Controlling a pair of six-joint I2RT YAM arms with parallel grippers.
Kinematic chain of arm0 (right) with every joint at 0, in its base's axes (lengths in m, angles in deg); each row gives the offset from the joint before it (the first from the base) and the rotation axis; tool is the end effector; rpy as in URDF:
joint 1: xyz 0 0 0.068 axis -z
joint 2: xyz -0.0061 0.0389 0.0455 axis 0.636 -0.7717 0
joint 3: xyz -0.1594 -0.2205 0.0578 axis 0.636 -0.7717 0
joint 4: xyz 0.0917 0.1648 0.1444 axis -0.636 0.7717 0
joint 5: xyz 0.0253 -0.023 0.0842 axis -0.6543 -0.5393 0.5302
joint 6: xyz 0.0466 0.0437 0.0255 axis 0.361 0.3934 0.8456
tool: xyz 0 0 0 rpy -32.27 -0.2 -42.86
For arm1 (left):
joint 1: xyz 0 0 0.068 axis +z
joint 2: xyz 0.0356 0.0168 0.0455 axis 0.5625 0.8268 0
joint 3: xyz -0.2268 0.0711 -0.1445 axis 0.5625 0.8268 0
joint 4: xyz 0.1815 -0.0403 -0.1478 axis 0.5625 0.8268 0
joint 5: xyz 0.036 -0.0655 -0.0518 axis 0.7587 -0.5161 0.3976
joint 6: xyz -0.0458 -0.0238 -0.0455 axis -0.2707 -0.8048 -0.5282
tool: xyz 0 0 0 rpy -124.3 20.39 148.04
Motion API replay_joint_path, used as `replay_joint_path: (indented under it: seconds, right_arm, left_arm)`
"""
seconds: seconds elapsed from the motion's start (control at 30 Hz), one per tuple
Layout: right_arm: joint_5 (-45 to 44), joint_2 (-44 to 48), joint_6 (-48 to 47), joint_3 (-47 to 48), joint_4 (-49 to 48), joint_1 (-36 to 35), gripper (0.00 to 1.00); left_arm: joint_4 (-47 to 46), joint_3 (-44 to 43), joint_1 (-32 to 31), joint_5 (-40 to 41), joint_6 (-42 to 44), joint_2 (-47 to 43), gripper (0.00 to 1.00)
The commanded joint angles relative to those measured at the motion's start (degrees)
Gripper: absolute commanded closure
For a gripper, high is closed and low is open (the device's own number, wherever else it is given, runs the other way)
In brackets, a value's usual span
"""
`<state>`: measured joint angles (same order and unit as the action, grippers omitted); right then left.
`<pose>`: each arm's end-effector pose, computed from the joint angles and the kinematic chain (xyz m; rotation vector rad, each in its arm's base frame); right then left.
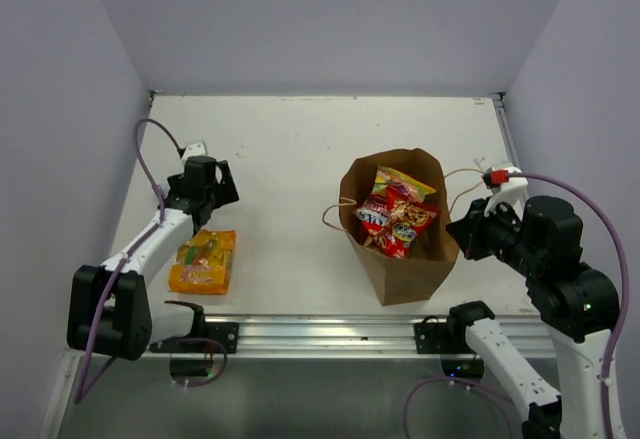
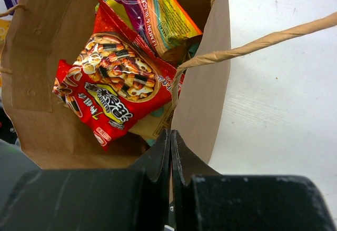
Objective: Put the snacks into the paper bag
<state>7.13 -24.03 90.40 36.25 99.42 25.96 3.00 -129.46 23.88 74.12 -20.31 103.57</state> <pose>0.0521 0.0239 0.3890 -0.2456 2.0829 0.4217 0.2436 -0.0258 0.2236 -0.4348 2.2406 0.0816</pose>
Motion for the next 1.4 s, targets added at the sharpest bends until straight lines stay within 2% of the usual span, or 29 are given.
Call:
replay_joint_path:
  seconds: [0.0, 0.17, 0.4, 0.5, 0.57, 0.6, 0.67, 0.7, 0.73, 0.77, 0.87, 1.0, 1.03, 1.07, 1.1, 1.13, 1.3, 1.37]
  right_arm:
    - [0.05, 0.46, -0.88, 1.52, -1.31, -0.44, 1.0]
    - [-0.48, 0.54, -0.96, 1.34, -1.31, -1.31, 1.0]
    - [-1.44, 0.1, -1.14, 1.78, -0.96, -2.37, 1.0]
    - [-1.8, 0.02, -1.14, 1.87, -0.87, -2.54, 1.0]
    - [-1.88, 0.02, -1.14, 1.78, -0.87, -2.63, 1.0]
    - [-1.88, -0.07, -1.14, 1.69, -0.87, -2.63, 1.0]
    - [-2.06, -0.07, -1.14, 1.69, -0.87, -2.63, 1.0]
    - [-2.15, -0.07, -1.14, 1.61, -0.87, -2.72, 1.0]
    - [-2.15, -0.16, -1.14, 1.52, -0.87, -2.63, 1.0]
    - [-2.06, -0.07, -1.14, 1.6, -0.87, -2.72, 1.0]
    - [-2.06, -0.33, -1.14, 1.6, -0.87, -2.72, 1.0]
    - [-2.06, -0.6, -1.14, 1.52, -0.96, -2.72, 1.0]
    - [-2.06, -0.69, -1.14, 1.43, -0.96, -2.63, 1.0]
    - [-2.15, -0.69, -1.14, 1.52, -0.96, -2.72, 1.0]
    - [-2.24, -0.69, -1.14, 1.52, -0.96, -2.72, 1.0]
    - [-2.32, -0.6, -1.14, 1.52, -0.96, -2.63, 1.0]
    - [-2.41, -0.78, -1.14, 1.34, -0.96, -2.81, 1.0]
    - [-2.67, -0.77, -1.23, 1.25, -1.05, -2.72, 1.0]
  left_arm:
    - [-6.32, -0.91, 3.13, 0.59, -2.44, 2.57, 0.0]
    - [-12.64, 1.11, 6.12, 3.94, -2.53, 3.89, 0.0]
    - [-17.49, -1.17, 13.77, 0.16, -4.03, 16.37, 0.0]
    - [-16.53, -4.06, 16.23, -2.65, -4.81, 21.91, 0.0]
    - [-16.79, -5.39, 17.29, -4.15, -4.73, 23.41, 0.05]
    - [-17.14, -5.57, 17.47, -4.5, -4.56, 23.5, 0.08]
    - [-17.32, -5.48, 17.56, -4.85, -4.55, 23.42, 0.36]
    - [-17.49, -5.31, 17.64, -5.11, -4.47, 23.42, 0.65]
    - [-17.67, -4.96, 17.64, -5.73, -4.47, 22.98, 0.77]
    - [-17.76, -4.69, 17.64, -6.17, -4.47, 22.71, 0.83]
    - [-17.93, -3.81, 17.38, -6.61, -4.47, 20.43, 0.87]
    - [-17.23, -3.37, 15.02, -6.7, -3.77, 12.46, 0.83]
    - [-16.45, -3.55, 12.05, -6.09, -3.33, 10.25, 0.83]
    - [-16.0, -3.89, 10.54, -5.13, -2.72, 7.97, 0.86]
    - [-15.39, -5.38, 7.65, -3.64, -1.4, 5.95, 0.99]
    - [-13.91, -6.61, 4.14, -4.32, -1.22, 2.01, 1.0]
    - [-6.17, -17.05, -0.37, -14.75, 1.33, -9.34, 1.0]
    - [-3.27, -21.19, -2.13, -18.98, 2.99, -11.03, 1.0]
